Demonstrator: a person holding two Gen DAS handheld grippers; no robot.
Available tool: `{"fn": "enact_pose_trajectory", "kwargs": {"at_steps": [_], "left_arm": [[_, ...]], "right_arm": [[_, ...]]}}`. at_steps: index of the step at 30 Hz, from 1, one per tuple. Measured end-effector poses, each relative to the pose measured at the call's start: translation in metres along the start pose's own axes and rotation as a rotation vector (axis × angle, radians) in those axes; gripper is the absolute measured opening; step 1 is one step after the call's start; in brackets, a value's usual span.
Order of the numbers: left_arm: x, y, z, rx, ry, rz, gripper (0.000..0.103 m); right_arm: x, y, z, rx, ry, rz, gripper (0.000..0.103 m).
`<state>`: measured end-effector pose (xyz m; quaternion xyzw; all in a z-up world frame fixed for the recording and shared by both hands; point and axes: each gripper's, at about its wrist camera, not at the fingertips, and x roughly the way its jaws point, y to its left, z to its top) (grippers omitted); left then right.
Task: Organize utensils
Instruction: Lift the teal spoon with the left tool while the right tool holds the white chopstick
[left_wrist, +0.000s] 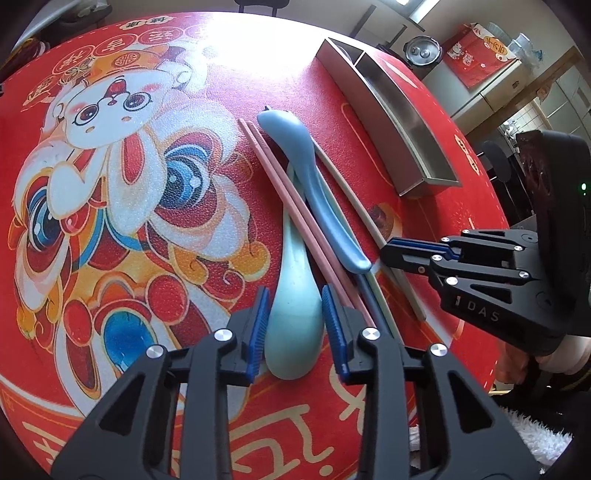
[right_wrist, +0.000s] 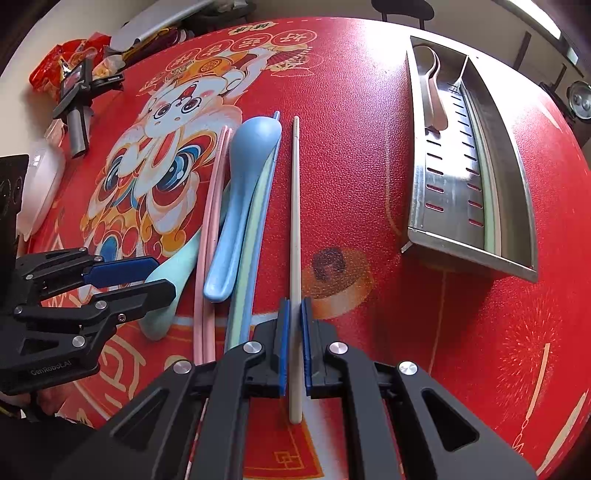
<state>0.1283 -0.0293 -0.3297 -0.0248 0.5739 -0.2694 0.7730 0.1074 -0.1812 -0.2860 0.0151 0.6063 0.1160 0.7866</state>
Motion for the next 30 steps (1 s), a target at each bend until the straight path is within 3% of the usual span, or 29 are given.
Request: {"fn": "enact_pose_trajectory", "kwargs": {"at_steps": [8,17,22,30], "left_arm": [[-0.002,-0.004,0.007,0.025,-0.014,0.076,0.031],[-0.032,0.046,0.008,-0.074,-0.083,0.208,0.025],[-0.038,0.045,0.003,-0.063,-0.083,0.197,0.020],[-0.024,0.020,0.001,-0.018,-0.035,0.117,0.015]], "right_arm": [[-0.001,-0.002,-0.001,0.005,-0.003,0.008,0.007],[-0.001,-0.002,0.000,0.005,-0.004,0.008,0.007],[-0.001,-0.001,0.000,0.005,-0.004,0.008,0.007],[-0.001,-0.002,-0.001,0.006,-0.004,0.009,0.007]]}}
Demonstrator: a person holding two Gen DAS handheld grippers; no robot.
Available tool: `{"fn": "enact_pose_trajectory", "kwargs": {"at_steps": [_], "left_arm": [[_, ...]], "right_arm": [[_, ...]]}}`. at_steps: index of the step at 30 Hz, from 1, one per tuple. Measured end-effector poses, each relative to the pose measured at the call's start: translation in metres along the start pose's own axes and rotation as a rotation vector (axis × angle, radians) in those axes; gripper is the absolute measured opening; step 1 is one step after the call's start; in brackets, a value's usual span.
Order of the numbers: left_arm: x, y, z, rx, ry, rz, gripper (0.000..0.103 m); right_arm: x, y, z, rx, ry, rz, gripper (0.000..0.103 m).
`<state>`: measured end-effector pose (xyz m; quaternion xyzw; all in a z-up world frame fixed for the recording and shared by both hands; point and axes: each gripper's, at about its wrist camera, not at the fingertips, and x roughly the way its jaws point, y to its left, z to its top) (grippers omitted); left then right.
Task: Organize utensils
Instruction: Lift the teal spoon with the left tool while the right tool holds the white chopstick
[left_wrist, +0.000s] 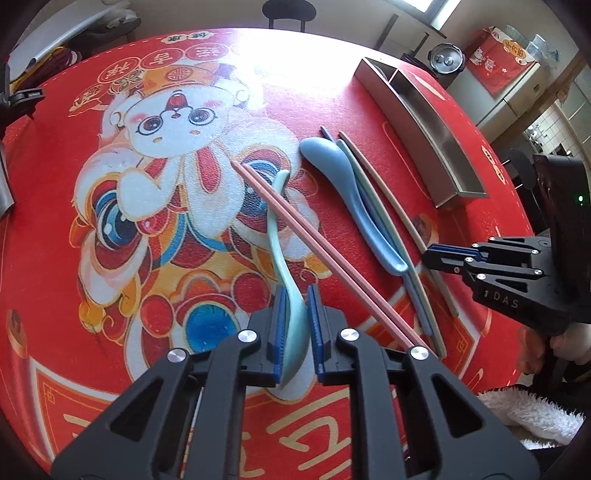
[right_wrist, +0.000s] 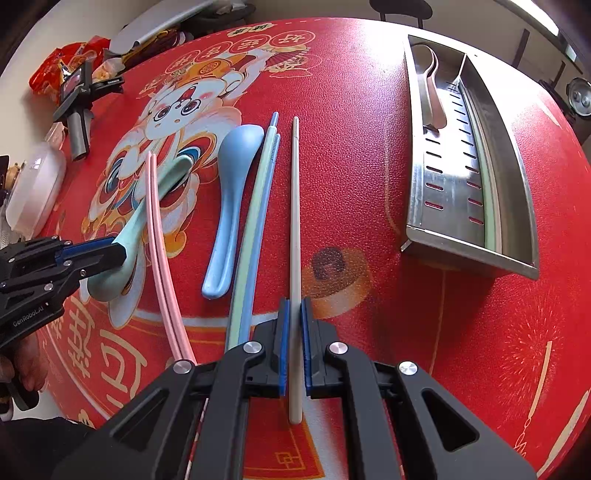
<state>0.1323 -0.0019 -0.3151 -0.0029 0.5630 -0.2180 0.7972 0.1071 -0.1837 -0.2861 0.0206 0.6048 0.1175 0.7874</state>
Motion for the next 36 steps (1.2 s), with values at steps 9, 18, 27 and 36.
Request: {"fn": "enact_pose_trajectory", "kwargs": {"at_steps": [9,18,27,36], "left_arm": [[0.013,-0.006,0.007,0.010,0.024,0.052,0.016],[0.019,0.004,0.017,-0.046,0.032,0.072,0.019],[0.019,0.014,0.012,-0.124,-0.005,0.027,0.018],[0.010,0.010,-0.009,-0.126,0.023,0.000,0.018]], "right_arm": [[-0.001,-0.001,-0.001,0.002,-0.002,0.004,0.007],[0.002,0.009,0.003,-0.049,0.004,-0.045,0.007],[0.004,0.012,0.008,-0.076,-0.003,-0.069,0.007],[0.000,0.002,-0.001,-0.018,0.002,-0.008,0.007]]}}
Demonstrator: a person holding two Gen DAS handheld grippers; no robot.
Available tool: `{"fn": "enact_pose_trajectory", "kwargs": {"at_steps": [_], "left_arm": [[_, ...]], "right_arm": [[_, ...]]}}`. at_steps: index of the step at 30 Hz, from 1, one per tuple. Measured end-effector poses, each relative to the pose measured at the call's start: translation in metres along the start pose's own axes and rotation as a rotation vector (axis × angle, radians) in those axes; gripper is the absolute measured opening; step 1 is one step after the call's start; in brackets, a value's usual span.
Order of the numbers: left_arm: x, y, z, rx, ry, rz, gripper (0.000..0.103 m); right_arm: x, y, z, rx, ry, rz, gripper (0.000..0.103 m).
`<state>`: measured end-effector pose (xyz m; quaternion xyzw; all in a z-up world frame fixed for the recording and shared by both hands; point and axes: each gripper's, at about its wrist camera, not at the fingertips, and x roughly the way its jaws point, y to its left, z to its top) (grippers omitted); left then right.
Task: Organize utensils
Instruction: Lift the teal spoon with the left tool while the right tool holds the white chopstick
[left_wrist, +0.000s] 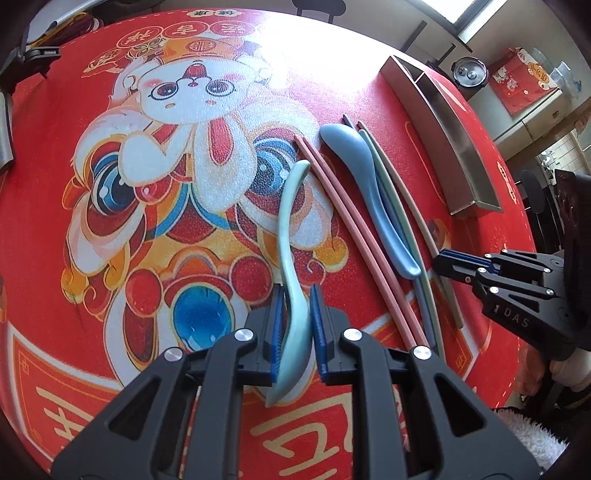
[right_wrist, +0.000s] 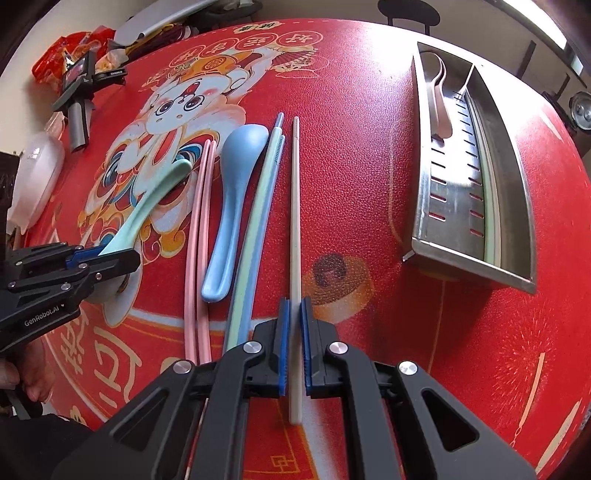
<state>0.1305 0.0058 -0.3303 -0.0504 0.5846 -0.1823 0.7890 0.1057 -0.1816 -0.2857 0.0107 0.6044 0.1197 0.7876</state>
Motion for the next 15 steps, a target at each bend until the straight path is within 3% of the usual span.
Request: {"fn": "enact_pose_trajectory", "kwargs": {"at_steps": [15], "left_arm": [[-0.0024,-0.0003,-0.0040,0.011,-0.001,-0.018,0.018]], "right_arm": [[-0.0027,-0.0016,-0.0042,0.015,-0.002,0.024,0.006]]}}
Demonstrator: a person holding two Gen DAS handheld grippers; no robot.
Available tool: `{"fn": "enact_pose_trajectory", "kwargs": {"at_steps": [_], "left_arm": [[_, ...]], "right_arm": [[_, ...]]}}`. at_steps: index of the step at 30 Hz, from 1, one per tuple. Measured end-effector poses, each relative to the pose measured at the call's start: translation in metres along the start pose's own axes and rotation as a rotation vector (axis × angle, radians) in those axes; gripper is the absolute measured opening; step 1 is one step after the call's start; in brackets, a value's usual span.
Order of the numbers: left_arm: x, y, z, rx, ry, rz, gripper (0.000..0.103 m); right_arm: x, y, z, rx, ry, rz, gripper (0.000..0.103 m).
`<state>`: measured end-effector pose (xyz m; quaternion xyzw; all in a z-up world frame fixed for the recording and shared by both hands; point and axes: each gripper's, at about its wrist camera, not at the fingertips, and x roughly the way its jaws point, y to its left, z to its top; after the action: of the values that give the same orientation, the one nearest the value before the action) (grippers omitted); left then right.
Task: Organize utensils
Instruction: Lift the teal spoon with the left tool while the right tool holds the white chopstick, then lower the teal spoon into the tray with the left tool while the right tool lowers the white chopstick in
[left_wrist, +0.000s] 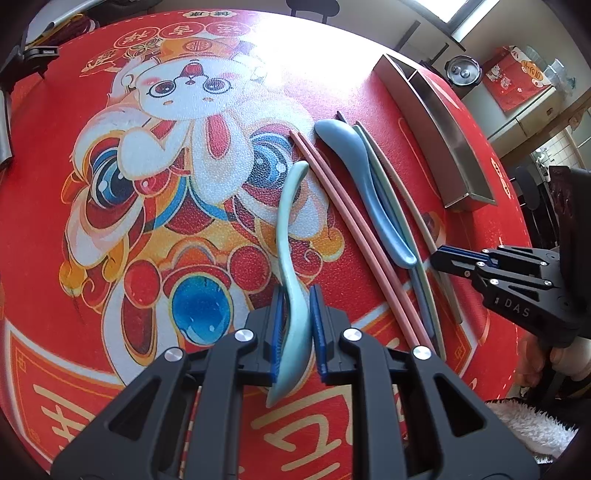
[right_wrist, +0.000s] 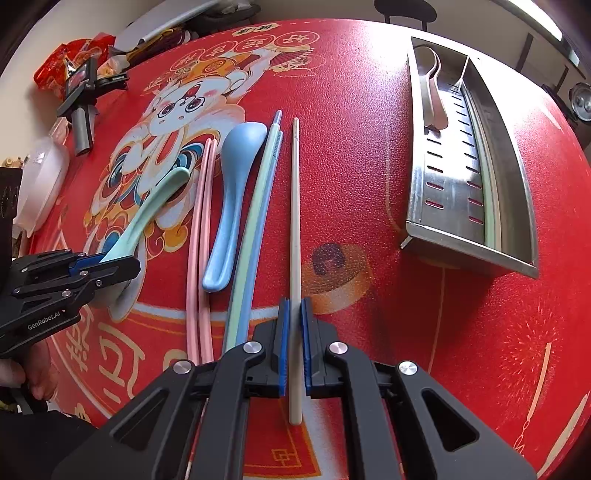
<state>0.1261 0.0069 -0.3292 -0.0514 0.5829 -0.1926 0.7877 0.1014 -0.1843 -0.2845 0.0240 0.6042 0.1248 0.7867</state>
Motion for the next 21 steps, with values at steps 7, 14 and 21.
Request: {"fn": "enact_pose_trajectory", "kwargs": {"at_steps": [7,14,21], "left_arm": [[-0.023,0.006,-0.001,-0.027,-0.043,-0.050,0.018],[-0.041,0.006,0.001,-0.021,-0.089,-0.011,0.018],[-0.046,0.007,0.006,-0.033,-0.101,-0.007,0.018]], "right_arm": [[-0.021,-0.006,-0.002,0.035,-0.062,0.049,0.006],[-0.032,-0.006,-0.001,0.041,-0.103,0.057,0.006],[-0.047,-0.006,0.004,0.026,-0.173,0.054,0.006]]}}
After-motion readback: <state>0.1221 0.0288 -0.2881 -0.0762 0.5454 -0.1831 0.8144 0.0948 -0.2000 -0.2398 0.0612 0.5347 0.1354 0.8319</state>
